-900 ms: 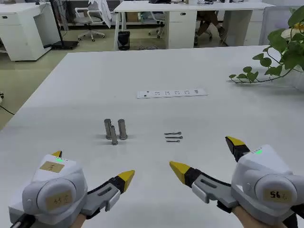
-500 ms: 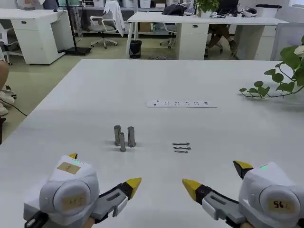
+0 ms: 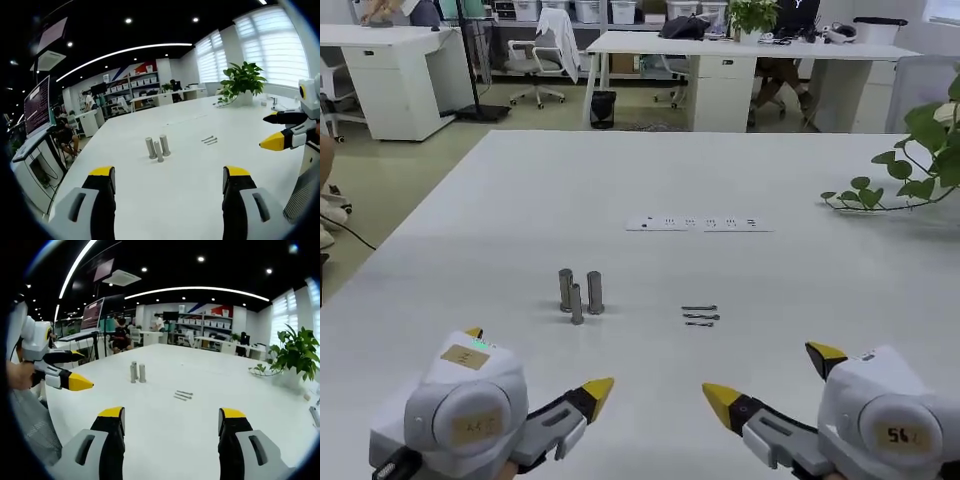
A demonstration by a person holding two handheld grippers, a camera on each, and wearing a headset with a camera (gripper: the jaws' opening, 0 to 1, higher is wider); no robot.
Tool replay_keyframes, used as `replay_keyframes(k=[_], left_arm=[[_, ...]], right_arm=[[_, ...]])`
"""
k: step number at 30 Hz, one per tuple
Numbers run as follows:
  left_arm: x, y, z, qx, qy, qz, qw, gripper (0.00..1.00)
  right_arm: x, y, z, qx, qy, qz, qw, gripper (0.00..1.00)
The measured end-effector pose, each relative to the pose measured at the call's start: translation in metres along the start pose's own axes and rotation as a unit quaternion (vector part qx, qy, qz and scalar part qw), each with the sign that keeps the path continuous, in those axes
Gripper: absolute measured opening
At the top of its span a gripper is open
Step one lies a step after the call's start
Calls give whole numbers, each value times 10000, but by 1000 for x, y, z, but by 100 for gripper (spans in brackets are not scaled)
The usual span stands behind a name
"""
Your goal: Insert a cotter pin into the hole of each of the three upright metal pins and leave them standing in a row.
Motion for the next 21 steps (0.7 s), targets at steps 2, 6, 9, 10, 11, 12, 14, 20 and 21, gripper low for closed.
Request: replay_keyframes(k=[2,6,9,10,11,12,14,20,21], left_arm=[[0,0,1,7,20,11,10000,88],[1,1,2,55,68,-51,9999,89],[1,1,2,23,71,-40,10000,90],[1,1,2,28,66,-42,10000,91],[1,1,2,40,58,-48,10000,91],[1,1,1,42,51,-52,10000,92],[1,1,1,36,40,-41,10000,92],[0,0,0,48,26,-28,10000,94],[0,0,0,54,28,-26,10000,95]], right_arm=[[0,0,0,27,-10,6,10000,74],[0,1,0,34,-37,-14,10000,76],[1,1,-1,55,-58,-43,10000,78],[1,1,0,82,-36,-44,10000,78],[0,1,1,74,-12,-51,10000,78],[0,2,2,65,12,-68,10000,79],[0,3,4,128,50,-95,9999,80],[-1,2,4,202,58,-80,9997,85],[-1,2,4,203,53,-80,9997,86]])
Point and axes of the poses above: the centre of the closed fingertips' face, and the gripper's own axes: x roughly backward along the fingers, z roughly to its left, y roughly out of its top, the point moved 6 cm from there along x, roughly backward along the fingers, and after that the axes turned 11 degrees about x, right-handed, at the moved point
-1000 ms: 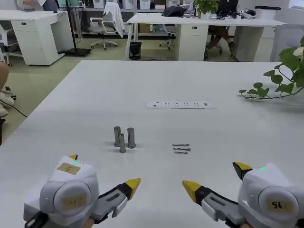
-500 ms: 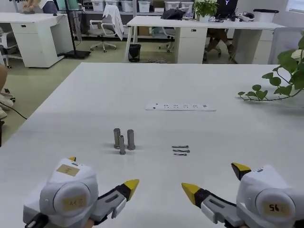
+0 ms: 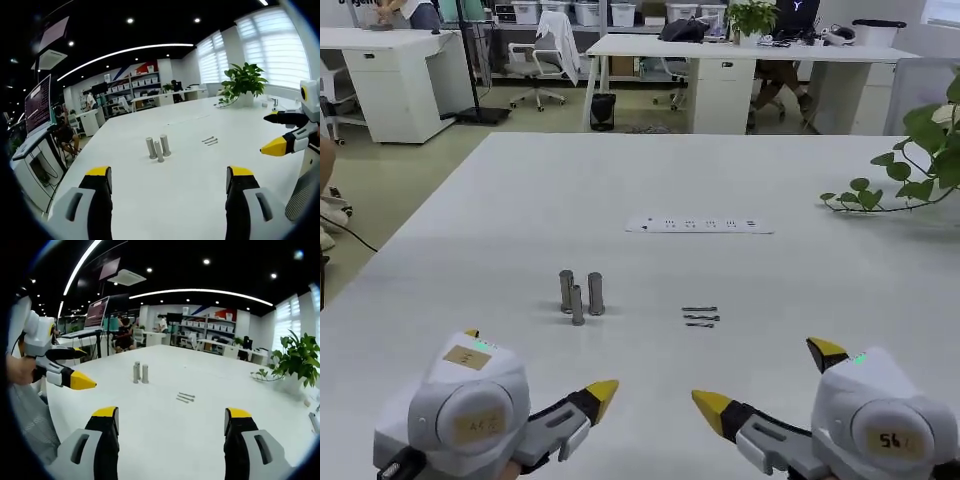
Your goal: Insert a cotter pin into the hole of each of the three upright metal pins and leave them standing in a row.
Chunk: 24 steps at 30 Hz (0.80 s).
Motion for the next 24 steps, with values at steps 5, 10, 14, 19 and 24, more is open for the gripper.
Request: replay_keyframes(k=[5,10,14,19,24], left_arm=[[0,0,-1,-40,7,9,10000,96],[0,1,-3,-123,-25,-18,9999,98],[0,0,-5,-111,-66,-9,9999,98],[-1,-1,-4,-48,-76,40,10000,97],[-1,-3,-4,49,-96,87,9999,97]], right_arm=[[0,2,-2,-78,-56,-94,9999,88],[-1,2,0,-110,-3,-159,9998,90],[-1,1,0,-92,-22,-125,9999,89],[0,0,0,-59,-35,-94,9999,88],[0,0,-1,-38,-61,-64,10000,87]])
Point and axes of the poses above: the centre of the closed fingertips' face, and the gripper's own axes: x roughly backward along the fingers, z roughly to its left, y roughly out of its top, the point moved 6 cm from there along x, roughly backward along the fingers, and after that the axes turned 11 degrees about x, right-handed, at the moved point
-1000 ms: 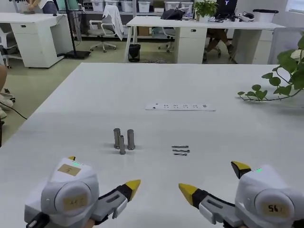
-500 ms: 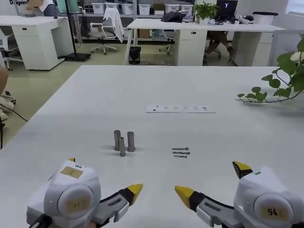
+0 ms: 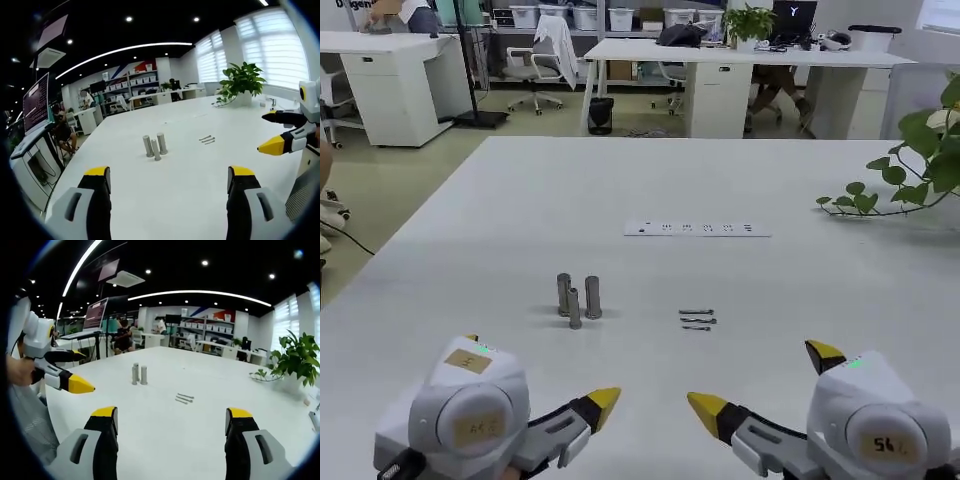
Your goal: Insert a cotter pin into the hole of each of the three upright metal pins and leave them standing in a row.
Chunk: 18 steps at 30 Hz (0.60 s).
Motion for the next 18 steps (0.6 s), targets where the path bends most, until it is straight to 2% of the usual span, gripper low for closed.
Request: replay_keyframes(k=[15,18], left_arm=[[1,-1,3,139,-4,68,9999,93],[1,-1,1,88,-44,76,9999,92]], right_arm=[[-1,0,3,-5,72,29,10000,85],[-1,-1,3,-55,84,51,9999,85]])
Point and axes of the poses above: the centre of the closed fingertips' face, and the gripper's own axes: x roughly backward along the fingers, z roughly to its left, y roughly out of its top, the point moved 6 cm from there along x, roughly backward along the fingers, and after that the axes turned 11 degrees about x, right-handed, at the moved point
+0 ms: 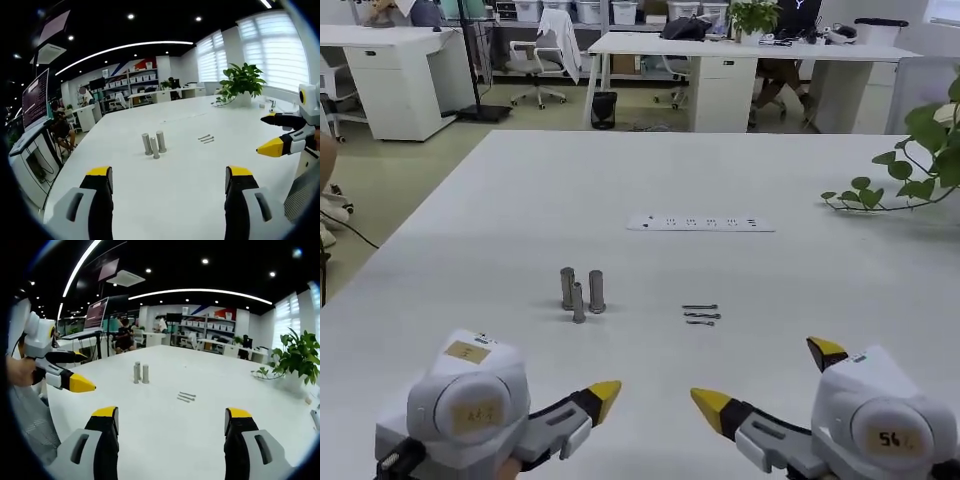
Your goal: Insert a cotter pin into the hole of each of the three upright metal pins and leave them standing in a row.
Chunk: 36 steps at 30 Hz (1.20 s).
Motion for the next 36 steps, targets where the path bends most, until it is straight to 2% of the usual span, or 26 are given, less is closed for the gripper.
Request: replay_keyframes(k=[11,14,17,20,28,32,36], left_arm=[[-2,3,-3,-42,-109,-28,9999,89],[-4,4,-1,53,-153,4,9999,85],[-7,5,3,5,-211,76,9997,77],[-11,7,6,191,-309,116,9993,74],[-36,13,19,103,-488,148,9986,61],[-54,7,26,250,-571,213,9978,56],[-67,1,30,96,-593,313,9977,51]], right_arm=[[0,2,-3,12,-15,-14,10000,86],[-1,3,-3,-14,-19,-34,10000,86],[-1,4,-3,-9,5,-64,10000,86],[-2,5,0,-15,100,-107,9999,83],[-2,8,1,38,181,-129,9997,79],[-3,6,3,83,242,-53,9997,77],[-4,6,4,42,290,-68,9995,76]])
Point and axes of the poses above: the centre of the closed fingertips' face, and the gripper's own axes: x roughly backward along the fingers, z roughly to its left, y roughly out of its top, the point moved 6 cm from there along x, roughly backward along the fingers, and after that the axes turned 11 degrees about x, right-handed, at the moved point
